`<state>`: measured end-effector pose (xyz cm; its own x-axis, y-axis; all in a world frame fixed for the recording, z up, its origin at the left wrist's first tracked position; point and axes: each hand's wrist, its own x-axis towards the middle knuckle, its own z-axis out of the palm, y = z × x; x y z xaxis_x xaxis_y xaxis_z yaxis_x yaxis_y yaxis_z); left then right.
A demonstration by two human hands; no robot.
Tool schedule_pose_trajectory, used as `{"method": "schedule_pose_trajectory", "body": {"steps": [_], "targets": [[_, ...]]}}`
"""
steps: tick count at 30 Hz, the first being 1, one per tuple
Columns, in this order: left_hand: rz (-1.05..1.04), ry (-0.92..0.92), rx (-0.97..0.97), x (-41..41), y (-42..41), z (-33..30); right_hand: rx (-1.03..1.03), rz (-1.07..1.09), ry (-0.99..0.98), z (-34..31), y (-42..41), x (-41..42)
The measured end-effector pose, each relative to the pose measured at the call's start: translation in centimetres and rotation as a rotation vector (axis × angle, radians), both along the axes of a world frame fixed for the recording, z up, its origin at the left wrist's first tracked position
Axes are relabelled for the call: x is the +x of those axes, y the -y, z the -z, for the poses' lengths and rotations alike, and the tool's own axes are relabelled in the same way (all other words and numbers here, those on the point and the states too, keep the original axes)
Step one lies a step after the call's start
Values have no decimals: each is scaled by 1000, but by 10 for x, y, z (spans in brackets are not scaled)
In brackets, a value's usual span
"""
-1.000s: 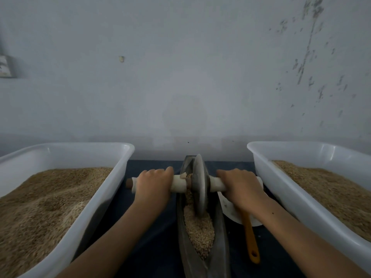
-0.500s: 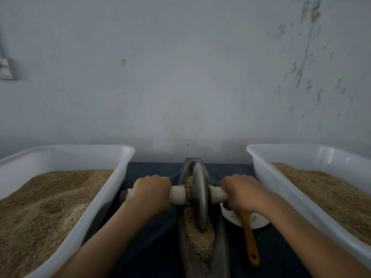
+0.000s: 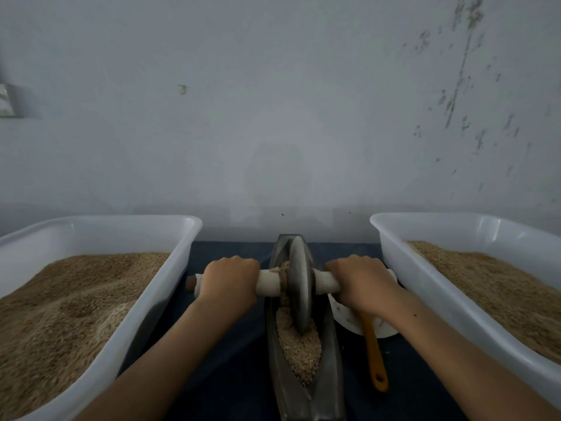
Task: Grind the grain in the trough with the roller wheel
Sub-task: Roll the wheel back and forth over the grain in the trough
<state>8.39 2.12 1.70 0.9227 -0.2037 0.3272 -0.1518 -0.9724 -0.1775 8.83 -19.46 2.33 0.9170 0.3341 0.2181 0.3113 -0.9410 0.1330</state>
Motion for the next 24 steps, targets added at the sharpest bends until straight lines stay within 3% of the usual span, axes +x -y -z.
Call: {"method": "schedule_pose_trajectory", "body": {"steps": [5, 24], "targets": [[-22, -162, 16, -2, -3, -4, -84, -2, -155, -11, -1, -3], [50, 6, -131, 0, -8, 2, 37, -68, 75, -2, 1, 0]]}}
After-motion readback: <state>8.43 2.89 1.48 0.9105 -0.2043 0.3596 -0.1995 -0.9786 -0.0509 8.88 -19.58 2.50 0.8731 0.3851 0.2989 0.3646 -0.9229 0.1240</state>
